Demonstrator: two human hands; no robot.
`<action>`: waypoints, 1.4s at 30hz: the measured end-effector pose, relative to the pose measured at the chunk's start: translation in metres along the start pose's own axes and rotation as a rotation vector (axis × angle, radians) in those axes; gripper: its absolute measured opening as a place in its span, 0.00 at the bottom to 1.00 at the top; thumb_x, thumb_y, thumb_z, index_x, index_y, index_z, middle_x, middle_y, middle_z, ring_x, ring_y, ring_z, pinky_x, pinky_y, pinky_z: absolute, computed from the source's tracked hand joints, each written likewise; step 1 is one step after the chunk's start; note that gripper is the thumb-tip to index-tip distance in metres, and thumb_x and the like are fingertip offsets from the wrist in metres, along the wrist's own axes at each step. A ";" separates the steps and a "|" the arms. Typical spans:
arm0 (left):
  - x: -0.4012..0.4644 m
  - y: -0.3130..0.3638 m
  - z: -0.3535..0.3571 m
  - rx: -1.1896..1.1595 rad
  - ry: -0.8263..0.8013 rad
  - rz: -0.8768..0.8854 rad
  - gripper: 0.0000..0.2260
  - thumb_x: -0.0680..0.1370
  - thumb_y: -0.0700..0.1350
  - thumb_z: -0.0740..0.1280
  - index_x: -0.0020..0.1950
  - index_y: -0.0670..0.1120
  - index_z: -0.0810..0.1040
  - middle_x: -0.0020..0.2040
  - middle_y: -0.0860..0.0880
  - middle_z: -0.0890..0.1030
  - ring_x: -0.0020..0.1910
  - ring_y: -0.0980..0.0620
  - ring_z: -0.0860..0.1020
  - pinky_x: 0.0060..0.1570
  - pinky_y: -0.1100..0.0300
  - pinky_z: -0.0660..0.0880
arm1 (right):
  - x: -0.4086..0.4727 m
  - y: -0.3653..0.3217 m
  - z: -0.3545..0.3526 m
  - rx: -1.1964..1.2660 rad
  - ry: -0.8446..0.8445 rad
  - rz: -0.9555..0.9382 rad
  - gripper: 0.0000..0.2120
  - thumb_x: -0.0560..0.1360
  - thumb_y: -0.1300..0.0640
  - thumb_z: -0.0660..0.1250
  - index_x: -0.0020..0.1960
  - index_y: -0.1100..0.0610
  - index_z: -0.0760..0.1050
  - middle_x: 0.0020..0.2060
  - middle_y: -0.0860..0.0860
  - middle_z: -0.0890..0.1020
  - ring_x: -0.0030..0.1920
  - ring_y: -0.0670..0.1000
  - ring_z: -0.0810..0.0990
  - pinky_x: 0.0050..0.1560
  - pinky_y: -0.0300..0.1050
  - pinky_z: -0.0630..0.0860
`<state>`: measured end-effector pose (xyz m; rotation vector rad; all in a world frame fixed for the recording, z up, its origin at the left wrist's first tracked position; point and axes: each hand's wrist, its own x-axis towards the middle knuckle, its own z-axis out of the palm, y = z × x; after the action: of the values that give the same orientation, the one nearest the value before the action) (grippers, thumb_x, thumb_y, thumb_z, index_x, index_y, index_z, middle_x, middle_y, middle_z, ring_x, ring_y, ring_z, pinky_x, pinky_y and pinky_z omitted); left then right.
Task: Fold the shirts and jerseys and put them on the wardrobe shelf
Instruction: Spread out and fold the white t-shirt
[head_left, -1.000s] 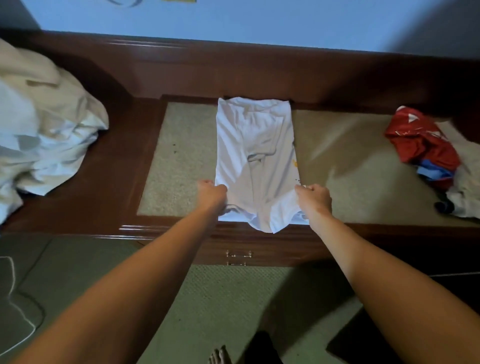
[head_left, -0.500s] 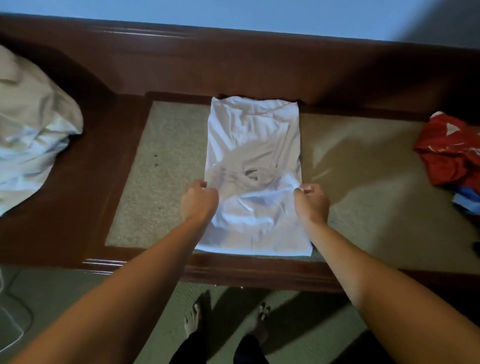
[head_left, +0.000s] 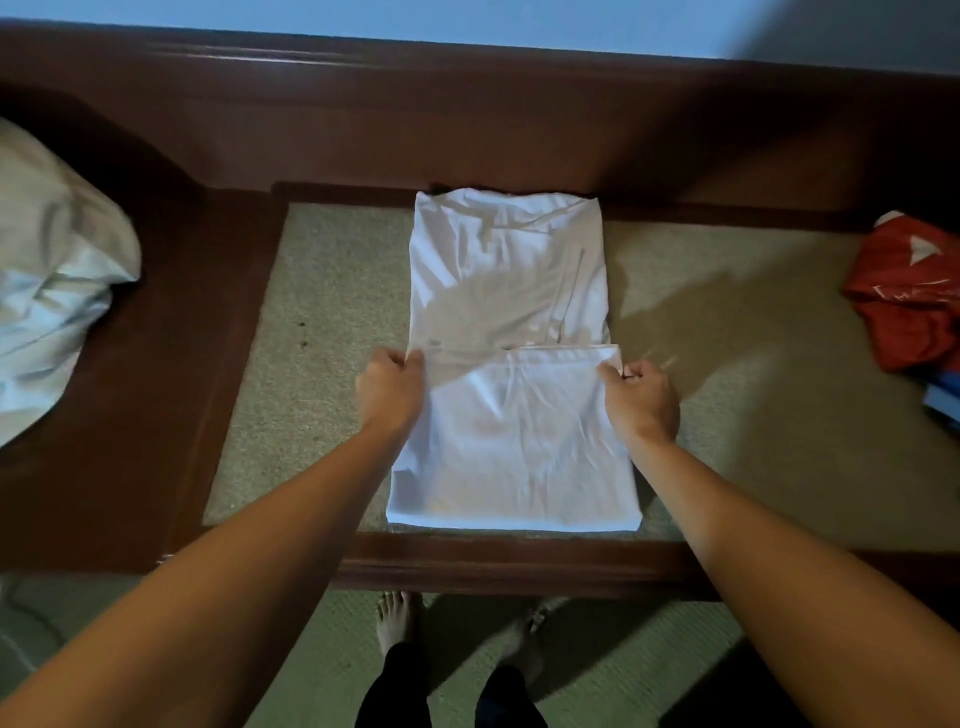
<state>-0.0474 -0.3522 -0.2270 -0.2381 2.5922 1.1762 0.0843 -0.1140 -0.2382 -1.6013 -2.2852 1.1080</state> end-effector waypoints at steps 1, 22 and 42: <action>0.003 0.000 0.000 0.015 -0.001 0.020 0.12 0.81 0.54 0.64 0.53 0.45 0.77 0.47 0.47 0.80 0.48 0.47 0.76 0.46 0.54 0.72 | 0.000 0.001 0.001 -0.007 0.002 -0.008 0.12 0.76 0.41 0.67 0.42 0.49 0.75 0.45 0.53 0.83 0.47 0.59 0.81 0.49 0.55 0.80; -0.070 0.000 -0.013 0.938 -0.863 1.062 0.26 0.72 0.72 0.64 0.54 0.51 0.71 0.52 0.53 0.75 0.49 0.51 0.74 0.45 0.54 0.72 | -0.064 0.032 -0.032 -0.409 -0.489 -1.297 0.19 0.73 0.35 0.71 0.43 0.51 0.79 0.40 0.45 0.76 0.39 0.46 0.75 0.38 0.44 0.73; -0.021 0.043 -0.040 0.671 -0.705 0.938 0.09 0.85 0.53 0.56 0.58 0.49 0.67 0.39 0.50 0.77 0.37 0.48 0.76 0.39 0.55 0.75 | -0.029 -0.031 -0.059 -0.426 -0.367 -1.304 0.07 0.77 0.55 0.60 0.45 0.56 0.75 0.34 0.49 0.76 0.33 0.53 0.74 0.33 0.51 0.74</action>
<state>-0.0464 -0.3534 -0.1645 1.3669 2.2208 0.3474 0.1028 -0.1150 -0.1677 0.3042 -2.9948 0.5472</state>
